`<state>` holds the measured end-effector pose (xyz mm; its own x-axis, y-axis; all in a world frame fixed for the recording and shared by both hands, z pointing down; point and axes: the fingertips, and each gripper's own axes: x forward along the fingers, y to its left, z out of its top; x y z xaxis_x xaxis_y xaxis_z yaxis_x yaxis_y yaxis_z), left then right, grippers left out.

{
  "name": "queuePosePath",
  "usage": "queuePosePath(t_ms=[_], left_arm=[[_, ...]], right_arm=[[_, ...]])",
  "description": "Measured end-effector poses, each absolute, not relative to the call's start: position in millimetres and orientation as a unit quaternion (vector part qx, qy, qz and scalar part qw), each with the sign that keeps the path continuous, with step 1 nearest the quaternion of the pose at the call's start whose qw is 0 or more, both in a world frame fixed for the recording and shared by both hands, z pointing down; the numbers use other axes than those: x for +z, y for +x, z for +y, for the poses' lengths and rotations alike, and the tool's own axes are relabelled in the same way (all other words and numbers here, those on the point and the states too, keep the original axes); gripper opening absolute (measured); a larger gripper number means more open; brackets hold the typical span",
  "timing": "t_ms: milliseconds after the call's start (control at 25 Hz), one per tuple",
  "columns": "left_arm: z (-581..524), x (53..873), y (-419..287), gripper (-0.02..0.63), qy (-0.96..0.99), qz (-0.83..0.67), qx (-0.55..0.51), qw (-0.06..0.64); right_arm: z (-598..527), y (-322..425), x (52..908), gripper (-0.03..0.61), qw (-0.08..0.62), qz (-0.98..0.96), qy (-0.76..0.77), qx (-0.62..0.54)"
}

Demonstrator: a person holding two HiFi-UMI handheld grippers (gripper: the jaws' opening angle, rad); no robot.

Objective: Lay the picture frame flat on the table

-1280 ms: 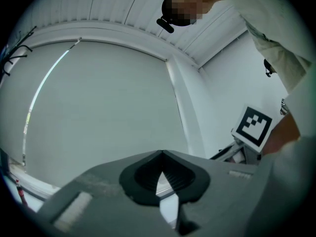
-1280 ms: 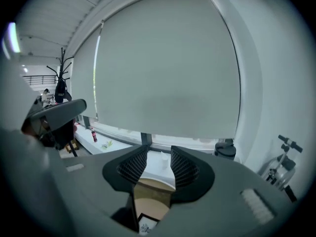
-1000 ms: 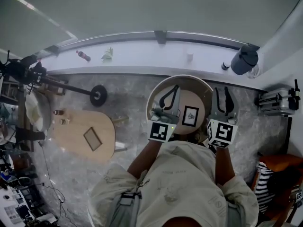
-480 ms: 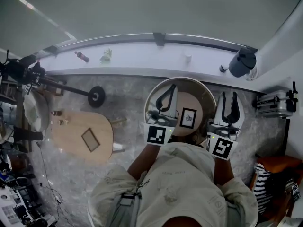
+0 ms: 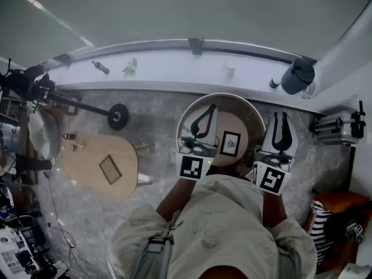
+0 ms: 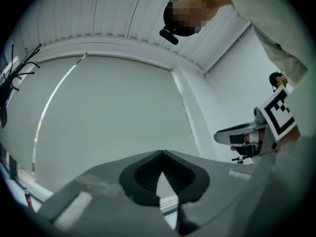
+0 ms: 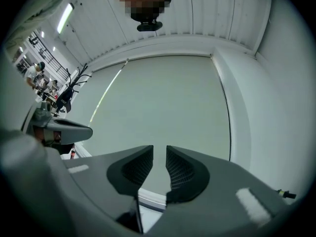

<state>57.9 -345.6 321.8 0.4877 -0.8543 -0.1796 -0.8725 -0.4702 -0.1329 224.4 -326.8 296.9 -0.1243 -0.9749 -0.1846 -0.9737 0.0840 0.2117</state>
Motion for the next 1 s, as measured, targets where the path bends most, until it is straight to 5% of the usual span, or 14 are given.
queuePosePath(t_ms=[360,1000], left_arm=[[-346.0,324.1,61.9,0.003,-0.858,0.502,0.036,0.106],[-342.9,325.1,64.9,0.003,-0.859,0.499,0.033,0.111]], right_arm=[[-330.7,227.5,300.3,0.002,0.01,-0.734,0.667,-0.128],[-330.3,224.5,304.9,0.002,0.026,-0.748,0.654,-0.112]])
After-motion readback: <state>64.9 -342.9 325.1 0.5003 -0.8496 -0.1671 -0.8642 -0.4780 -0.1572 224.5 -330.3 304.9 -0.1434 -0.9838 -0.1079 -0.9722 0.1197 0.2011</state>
